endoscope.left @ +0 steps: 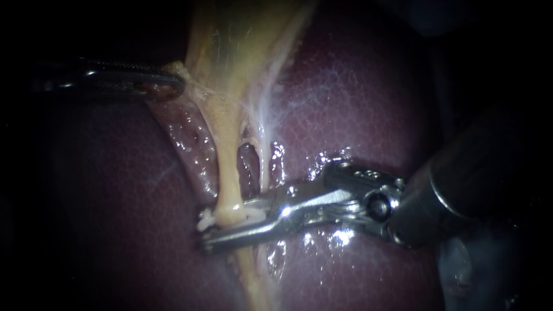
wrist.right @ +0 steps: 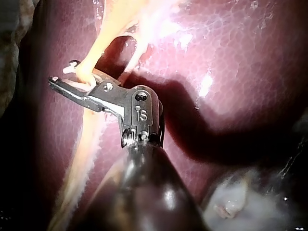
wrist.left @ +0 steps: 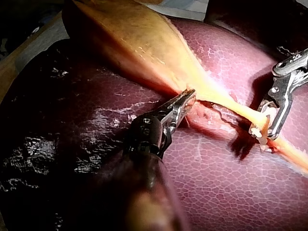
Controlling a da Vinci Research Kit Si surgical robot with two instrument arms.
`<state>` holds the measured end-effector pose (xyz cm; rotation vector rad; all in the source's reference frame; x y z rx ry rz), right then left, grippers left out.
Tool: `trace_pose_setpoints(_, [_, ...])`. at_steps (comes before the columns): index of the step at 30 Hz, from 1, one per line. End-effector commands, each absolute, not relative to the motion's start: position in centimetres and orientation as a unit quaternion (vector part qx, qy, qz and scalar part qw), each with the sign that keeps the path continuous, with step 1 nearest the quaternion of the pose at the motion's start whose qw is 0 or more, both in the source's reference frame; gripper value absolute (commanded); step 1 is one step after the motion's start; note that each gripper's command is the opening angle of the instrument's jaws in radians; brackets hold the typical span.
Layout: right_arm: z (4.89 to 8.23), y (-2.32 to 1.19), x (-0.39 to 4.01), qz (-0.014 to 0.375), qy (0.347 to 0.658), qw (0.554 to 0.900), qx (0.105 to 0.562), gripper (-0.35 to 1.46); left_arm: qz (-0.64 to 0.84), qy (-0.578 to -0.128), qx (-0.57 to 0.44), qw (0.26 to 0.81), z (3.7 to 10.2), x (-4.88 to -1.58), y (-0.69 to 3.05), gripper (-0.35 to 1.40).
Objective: Clipping second clip left tube
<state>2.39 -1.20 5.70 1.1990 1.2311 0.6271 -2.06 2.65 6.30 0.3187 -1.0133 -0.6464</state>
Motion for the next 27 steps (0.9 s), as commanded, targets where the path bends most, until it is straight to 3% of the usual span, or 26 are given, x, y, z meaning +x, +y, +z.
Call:
trace_pose_setpoints(1, [5.69, -1.20, 2.39, 0.268, 0.533, 0.610, 0.521, -0.19, -0.303, -0.475, 0.149, 0.813, 6.30, -2.06, 2.65, -0.35])
trace_pose_setpoints(4, [5.68, -1.20, 2.39, 0.265, 0.533, 0.609, 0.524, -0.35, -0.303, -0.475, 0.149, 0.813, 6.30, -2.06, 2.65, -0.35])
trace_pose_setpoints(27, [5.73, -1.18, 2.36, 0.269, 0.534, 0.609, 0.521, -0.35, -0.303, -0.475, 0.149, 0.813, 6.31, -2.07, 2.65, -0.35])
